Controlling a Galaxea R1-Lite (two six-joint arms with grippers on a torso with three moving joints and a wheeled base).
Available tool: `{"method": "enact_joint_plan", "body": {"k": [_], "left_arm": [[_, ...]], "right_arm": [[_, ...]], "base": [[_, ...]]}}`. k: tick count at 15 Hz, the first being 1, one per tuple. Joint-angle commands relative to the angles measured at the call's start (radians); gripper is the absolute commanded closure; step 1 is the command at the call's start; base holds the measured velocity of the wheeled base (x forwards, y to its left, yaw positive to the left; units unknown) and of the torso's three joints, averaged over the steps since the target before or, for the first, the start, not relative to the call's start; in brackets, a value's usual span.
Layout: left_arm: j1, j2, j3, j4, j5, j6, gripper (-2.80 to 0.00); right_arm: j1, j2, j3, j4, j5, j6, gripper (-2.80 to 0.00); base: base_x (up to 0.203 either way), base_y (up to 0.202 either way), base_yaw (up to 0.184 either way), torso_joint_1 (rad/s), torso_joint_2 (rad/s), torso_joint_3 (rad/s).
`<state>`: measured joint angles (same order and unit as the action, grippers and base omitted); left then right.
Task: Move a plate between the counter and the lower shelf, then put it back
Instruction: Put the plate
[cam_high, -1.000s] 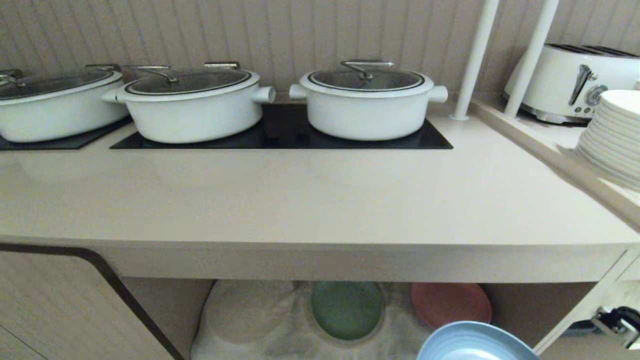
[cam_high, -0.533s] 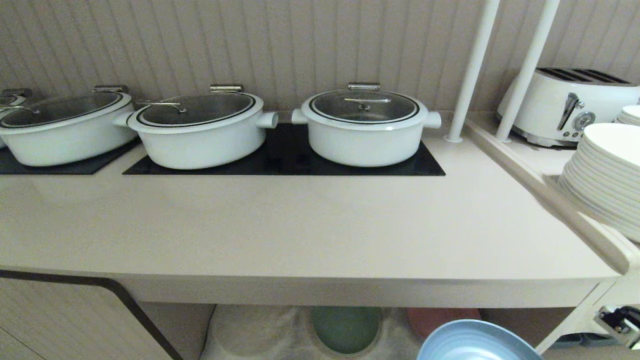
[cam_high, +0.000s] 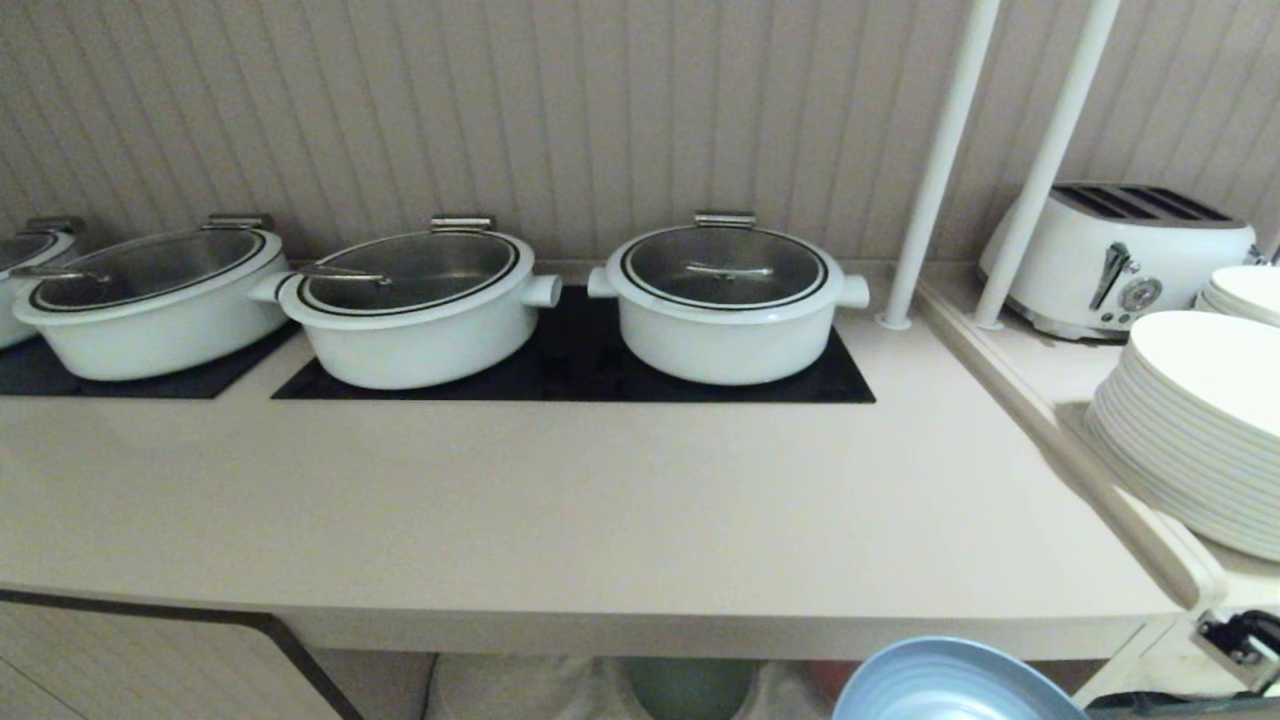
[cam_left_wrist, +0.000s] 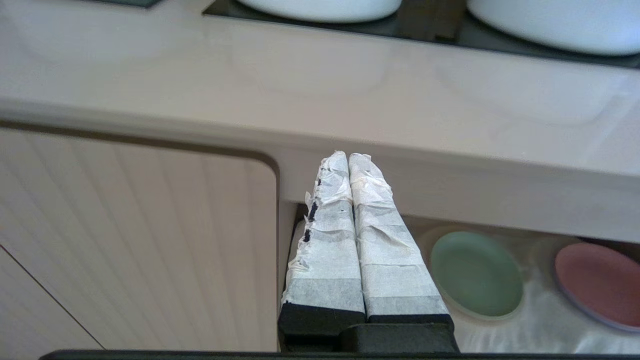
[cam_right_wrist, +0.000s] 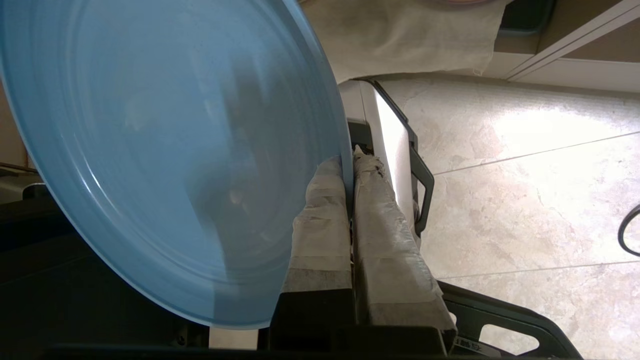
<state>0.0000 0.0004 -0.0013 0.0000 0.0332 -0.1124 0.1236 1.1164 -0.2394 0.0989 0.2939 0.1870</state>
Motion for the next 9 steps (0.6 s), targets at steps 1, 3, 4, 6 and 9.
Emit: {"method": "enact_joint_plan", "body": {"k": [1,3,4,6,9], "left_arm": [[0.000,0.000,0.001,0.000,0.001,-0.001,0.00],[0.000,0.000,0.000,0.000,0.001,-0.001,0.00],[0.000,0.000,0.000,0.000,0.001,0.000,0.00],[0.000,0.000,0.001,0.000,0.001,-0.001,0.00],[0.000,0.000,0.001,0.000,0.001,-0.001,0.00]], "right_arm": [[0.001,0.002,0.000,0.001,0.002,0.000,0.00],[0.001,0.000,0.000,0.001,0.002,0.000,0.00],[0.001,0.000,0.000,0.001,0.002,0.000,0.00],[0.001,0.000,0.000,0.001,0.002,0.000,0.00],[0.001,0.000,-0.001,0.001,0.002,0.000,0.00]], "base": [[0.000,0.000,0.000,0.215,-0.41,-0.194],[0.000,0.000,0.000,0.192,-0.36,-0.175],[0.000,0.000,0.000,0.181,-0.36,-0.170],[0.000,0.000,0.000,0.171,-0.34,-0.166],[0.000,0.000,0.000,0.166,-0.33,-0.162]]}}
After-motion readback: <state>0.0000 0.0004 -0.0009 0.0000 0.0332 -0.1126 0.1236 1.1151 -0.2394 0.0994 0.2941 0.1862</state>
